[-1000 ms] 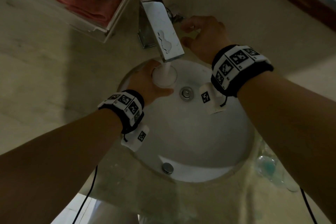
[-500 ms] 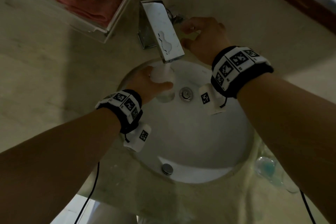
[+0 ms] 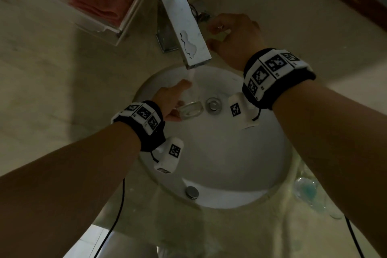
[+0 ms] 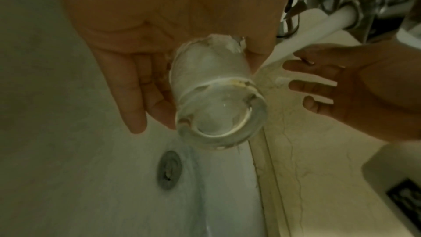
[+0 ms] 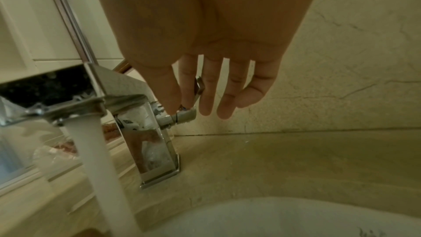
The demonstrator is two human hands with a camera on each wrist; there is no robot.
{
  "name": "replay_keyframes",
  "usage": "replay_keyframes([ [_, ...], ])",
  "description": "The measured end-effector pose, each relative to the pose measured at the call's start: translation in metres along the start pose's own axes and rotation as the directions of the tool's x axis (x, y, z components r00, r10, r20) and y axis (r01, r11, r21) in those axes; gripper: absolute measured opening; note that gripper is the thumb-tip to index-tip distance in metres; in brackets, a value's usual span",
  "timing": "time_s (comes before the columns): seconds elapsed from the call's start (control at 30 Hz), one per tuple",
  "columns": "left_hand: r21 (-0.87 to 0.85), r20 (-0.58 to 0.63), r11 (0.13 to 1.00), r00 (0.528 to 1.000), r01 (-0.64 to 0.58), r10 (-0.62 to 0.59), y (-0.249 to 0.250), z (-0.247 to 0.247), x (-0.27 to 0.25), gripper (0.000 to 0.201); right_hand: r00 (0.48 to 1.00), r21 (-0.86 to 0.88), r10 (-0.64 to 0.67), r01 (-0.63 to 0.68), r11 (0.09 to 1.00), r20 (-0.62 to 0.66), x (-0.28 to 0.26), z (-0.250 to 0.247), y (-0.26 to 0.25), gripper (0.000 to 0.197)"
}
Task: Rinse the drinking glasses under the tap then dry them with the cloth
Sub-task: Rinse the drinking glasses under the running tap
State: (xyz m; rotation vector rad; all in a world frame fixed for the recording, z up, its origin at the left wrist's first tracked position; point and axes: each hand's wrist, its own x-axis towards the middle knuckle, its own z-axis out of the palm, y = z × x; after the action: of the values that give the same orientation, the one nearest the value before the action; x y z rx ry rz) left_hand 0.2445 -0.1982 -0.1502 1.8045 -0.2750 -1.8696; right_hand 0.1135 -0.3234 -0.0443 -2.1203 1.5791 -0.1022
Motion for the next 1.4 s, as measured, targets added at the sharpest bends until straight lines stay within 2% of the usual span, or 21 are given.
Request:
replay_keyframes([
  [0.13,-0.086,-0.008,0.996,1.000,0.020,-0.021,0.004,0.002,0.000,0.044,1.000,-0.001,-0.005,0.005,1.000,-0.002,0.000,0.001,0.001,0.028],
  [0.3,-0.202,0.045,0.979,0.999,0.029,-0.020,0.007,0.007,-0.001,0.039,1.000,-0.007,-0.006,0.006,1.000,0.006,0.002,0.001,0.001,0.028],
  [0.47,-0.156,-0.027,0.987,0.999,-0.046,0.042,0.006,0.009,-0.002,0.046,1.000,0.015,-0.005,0.005,1.000,0.004,0.001,0.001,0.001,0.030],
  [0.6,-0.082,-0.008,0.992,0.995,-0.100,0.099,0.008,0.010,-0.002,0.050,1.000,0.009,-0.017,0.017,1.000,0.004,0.000,0.002,0.000,0.028],
  [0.77,-0.056,0.052,0.981,0.980,-0.188,0.191,0.007,0.011,-0.007,0.031,1.000,-0.008,-0.006,0.006,1.000,0.004,-0.001,0.001,-0.001,0.029],
  [0.8,-0.036,0.053,0.974,0.973,-0.223,0.225,0.007,0.010,-0.007,0.037,1.000,-0.010,-0.005,0.005,1.000,0.006,-0.001,0.001,-0.001,0.030],
  [0.87,0.125,0.025,0.938,0.947,-0.322,0.322,0.006,0.009,-0.003,0.061,1.000,-0.004,-0.005,0.005,1.000,0.010,-0.001,0.000,-0.002,0.031],
  [0.9,0.181,0.018,0.917,0.933,-0.356,0.359,0.005,0.008,-0.003,0.067,1.000,0.002,-0.008,0.008,1.000,0.011,-0.002,-0.001,-0.002,0.032],
  [1.0,0.154,0.055,0.897,0.910,-0.414,0.411,0.001,0.003,-0.003,0.068,1.000,0.012,-0.002,0.002,1.000,0.009,-0.003,-0.001,-0.002,0.031],
  [1.2,0.232,0.062,0.838,0.867,-0.494,0.494,0.003,-0.001,-0.002,0.069,1.000,0.001,0.004,-0.004,1.000,0.004,-0.002,-0.001,-0.002,0.030],
  [1.33,0.365,0.071,0.766,0.836,-0.530,0.545,0.007,-0.002,-0.003,0.088,1.000,0.018,0.005,-0.005,1.000,0.003,-0.003,0.000,-0.002,0.031],
  [1.4,0.364,0.069,0.758,0.827,-0.542,0.558,0.008,-0.001,-0.002,0.091,1.000,0.018,0.010,-0.010,1.000,0.010,-0.002,0.001,-0.001,0.031],
])
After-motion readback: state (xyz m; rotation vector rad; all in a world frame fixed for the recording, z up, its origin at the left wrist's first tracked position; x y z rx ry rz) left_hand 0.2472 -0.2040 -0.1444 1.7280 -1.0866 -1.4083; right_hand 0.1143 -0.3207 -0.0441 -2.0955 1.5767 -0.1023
